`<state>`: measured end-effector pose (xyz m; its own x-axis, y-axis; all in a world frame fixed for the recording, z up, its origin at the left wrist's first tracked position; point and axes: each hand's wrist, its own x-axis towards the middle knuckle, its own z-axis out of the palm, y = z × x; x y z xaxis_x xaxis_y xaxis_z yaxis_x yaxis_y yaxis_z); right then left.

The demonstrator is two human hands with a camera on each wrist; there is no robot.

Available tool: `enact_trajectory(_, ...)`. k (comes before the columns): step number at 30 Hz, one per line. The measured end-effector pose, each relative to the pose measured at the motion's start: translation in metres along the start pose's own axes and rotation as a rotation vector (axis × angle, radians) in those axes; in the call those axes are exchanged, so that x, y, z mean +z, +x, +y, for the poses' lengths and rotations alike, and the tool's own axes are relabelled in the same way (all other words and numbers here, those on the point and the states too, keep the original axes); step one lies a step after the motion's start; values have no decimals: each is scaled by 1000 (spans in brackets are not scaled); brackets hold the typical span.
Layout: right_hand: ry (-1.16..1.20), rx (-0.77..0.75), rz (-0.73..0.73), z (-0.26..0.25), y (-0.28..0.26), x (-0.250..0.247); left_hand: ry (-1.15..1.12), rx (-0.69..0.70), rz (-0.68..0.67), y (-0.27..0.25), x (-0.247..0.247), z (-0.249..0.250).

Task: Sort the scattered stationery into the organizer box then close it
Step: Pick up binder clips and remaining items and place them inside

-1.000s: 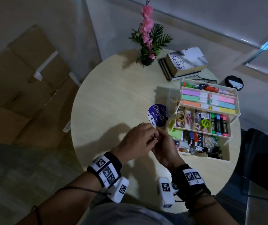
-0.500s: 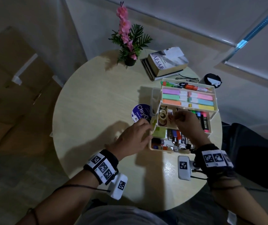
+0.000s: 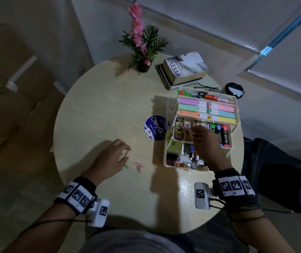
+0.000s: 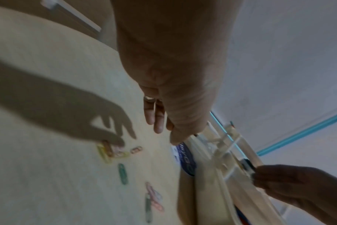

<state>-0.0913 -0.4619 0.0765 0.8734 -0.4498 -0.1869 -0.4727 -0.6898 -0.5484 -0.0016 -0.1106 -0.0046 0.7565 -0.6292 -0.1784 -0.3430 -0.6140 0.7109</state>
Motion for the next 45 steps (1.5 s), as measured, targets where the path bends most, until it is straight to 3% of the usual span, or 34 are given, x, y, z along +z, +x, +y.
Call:
enact_trajectory(5, 92, -153, 167, -32, -32, 21, 198, -250, -145, -36, -12, -59)
enact_trajectory(11, -46, -304, -292, -61, -79, 136, 20, -236, -34, -43, 2, -66)
enact_trajectory(15, -92, -272, -317, -48, -88, 188, 57, -207, -58, -31, 12, -52)
enact_trajectory(20, -165, -287, -256, -47, -86, 204, 222, -47, -108, -14, 18, -36)
enact_trajectory(24, -227, -312, -271, -45, -77, 205, 194, -82, -103, -2, 15, -37)
enact_trajectory(27, -269, -348, -282, -45, -72, 204, 228, -31, -117, 3, 10, -35)
enact_trajectory(36, -288, -532, -165, -36, -63, 209, 407, 24, -97, 5, 24, -32)
enact_trajectory(38, -245, -485, -173, -35, -57, 209, 412, 16, -98, 6, 27, -34)
enact_trajectory(40, -53, -320, -169, -36, -52, 207, 340, -26, -91, 7, 26, -34)
enact_trajectory(43, 400, 25, -118, -43, -48, 201, 104, -94, -29, 8, 17, -26)
enact_trajectory(45, 802, 296, -200, -56, -48, 199, -46, -47, 71, 9, 12, -14)
